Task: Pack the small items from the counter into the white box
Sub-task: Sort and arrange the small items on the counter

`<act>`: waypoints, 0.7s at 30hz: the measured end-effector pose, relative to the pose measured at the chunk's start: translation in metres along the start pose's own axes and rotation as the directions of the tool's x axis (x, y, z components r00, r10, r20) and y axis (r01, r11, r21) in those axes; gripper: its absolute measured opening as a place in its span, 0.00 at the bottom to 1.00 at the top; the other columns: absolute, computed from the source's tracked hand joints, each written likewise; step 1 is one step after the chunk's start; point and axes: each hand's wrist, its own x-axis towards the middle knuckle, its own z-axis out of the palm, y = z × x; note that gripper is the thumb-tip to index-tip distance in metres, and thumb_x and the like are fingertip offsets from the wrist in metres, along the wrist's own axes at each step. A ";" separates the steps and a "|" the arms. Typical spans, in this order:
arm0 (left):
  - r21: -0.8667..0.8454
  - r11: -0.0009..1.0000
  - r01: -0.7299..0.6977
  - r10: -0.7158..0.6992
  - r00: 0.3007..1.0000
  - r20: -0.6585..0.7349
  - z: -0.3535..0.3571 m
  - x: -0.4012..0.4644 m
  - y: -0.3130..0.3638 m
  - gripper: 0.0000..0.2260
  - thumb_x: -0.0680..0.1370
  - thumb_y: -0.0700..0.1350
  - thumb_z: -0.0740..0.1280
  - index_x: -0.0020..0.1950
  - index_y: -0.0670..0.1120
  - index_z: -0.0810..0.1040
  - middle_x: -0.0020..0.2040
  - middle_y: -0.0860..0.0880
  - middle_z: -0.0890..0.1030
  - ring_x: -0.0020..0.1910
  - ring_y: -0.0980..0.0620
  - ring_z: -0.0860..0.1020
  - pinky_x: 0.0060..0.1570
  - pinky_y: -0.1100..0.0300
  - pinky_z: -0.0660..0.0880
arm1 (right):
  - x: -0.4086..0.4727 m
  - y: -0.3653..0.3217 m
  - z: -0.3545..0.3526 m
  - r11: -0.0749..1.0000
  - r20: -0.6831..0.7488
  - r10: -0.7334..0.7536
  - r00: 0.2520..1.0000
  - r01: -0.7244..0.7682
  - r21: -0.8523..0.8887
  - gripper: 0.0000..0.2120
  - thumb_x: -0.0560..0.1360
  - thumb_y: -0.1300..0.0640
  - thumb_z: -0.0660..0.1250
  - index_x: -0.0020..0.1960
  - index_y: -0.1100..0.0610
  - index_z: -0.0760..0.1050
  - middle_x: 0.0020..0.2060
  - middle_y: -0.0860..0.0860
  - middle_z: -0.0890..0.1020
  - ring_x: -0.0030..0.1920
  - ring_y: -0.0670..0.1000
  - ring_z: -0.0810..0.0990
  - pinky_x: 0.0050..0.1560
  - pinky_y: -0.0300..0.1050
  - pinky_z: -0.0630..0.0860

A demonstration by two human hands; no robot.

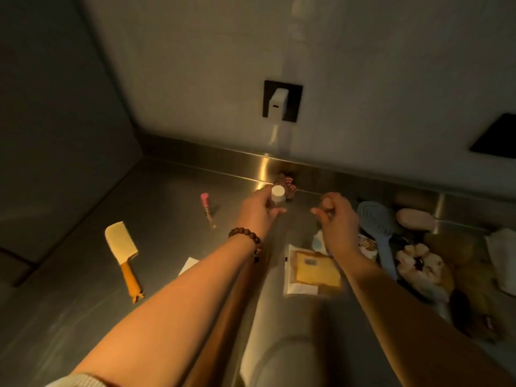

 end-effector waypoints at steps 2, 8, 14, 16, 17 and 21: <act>-0.019 1.000 -0.002 0.003 0.998 0.057 0.024 0.025 0.009 0.19 0.70 0.44 0.73 0.59 0.49 0.75 0.53 0.47 0.80 0.53 0.49 0.76 0.54 0.55 0.72 | 0.019 0.016 -0.017 0.997 -0.093 0.050 0.994 -0.045 0.063 0.15 0.73 0.63 0.70 0.54 0.50 0.72 0.40 0.41 0.75 0.43 0.34 0.75 0.41 0.28 0.68; -0.026 0.998 -0.051 0.055 0.982 0.180 0.095 0.081 0.023 0.13 0.70 0.42 0.72 0.51 0.46 0.72 0.45 0.51 0.77 0.46 0.51 0.76 0.43 0.62 0.68 | 0.066 0.059 -0.043 0.985 -0.158 0.170 0.973 -0.162 0.058 0.15 0.70 0.65 0.71 0.46 0.49 0.69 0.39 0.49 0.76 0.41 0.48 0.77 0.49 0.50 0.76; -0.006 0.995 -0.101 0.099 0.967 0.233 0.146 0.106 0.017 0.11 0.71 0.42 0.71 0.49 0.49 0.71 0.46 0.51 0.78 0.45 0.53 0.75 0.43 0.60 0.68 | 0.090 0.087 -0.036 0.985 -0.163 0.153 0.975 -0.164 -0.054 0.17 0.72 0.64 0.70 0.59 0.54 0.73 0.48 0.48 0.77 0.49 0.44 0.76 0.51 0.37 0.70; -0.013 0.995 -0.099 0.099 0.968 0.232 0.156 0.111 0.014 0.11 0.72 0.42 0.71 0.50 0.49 0.72 0.46 0.50 0.78 0.45 0.53 0.76 0.43 0.61 0.68 | 0.096 0.093 -0.032 0.979 -0.163 0.204 0.965 -0.205 0.009 0.17 0.73 0.65 0.69 0.53 0.48 0.70 0.43 0.42 0.77 0.44 0.34 0.75 0.44 0.27 0.69; -0.013 0.995 -0.095 0.096 0.968 0.231 0.160 0.112 0.012 0.12 0.72 0.42 0.71 0.51 0.49 0.72 0.46 0.50 0.79 0.45 0.52 0.76 0.43 0.61 0.68 | 0.098 0.096 -0.030 0.976 -0.169 0.215 0.962 -0.216 0.012 0.17 0.73 0.65 0.69 0.51 0.46 0.68 0.42 0.42 0.77 0.43 0.35 0.76 0.42 0.28 0.69; -0.036 0.997 -0.067 0.073 0.973 0.220 0.171 0.118 0.007 0.16 0.71 0.42 0.71 0.54 0.50 0.69 0.49 0.49 0.79 0.46 0.53 0.76 0.46 0.58 0.73 | 0.100 0.107 -0.023 0.970 -0.166 0.233 0.958 -0.241 -0.033 0.18 0.72 0.60 0.70 0.49 0.43 0.65 0.45 0.43 0.75 0.42 0.37 0.72 0.39 0.33 0.65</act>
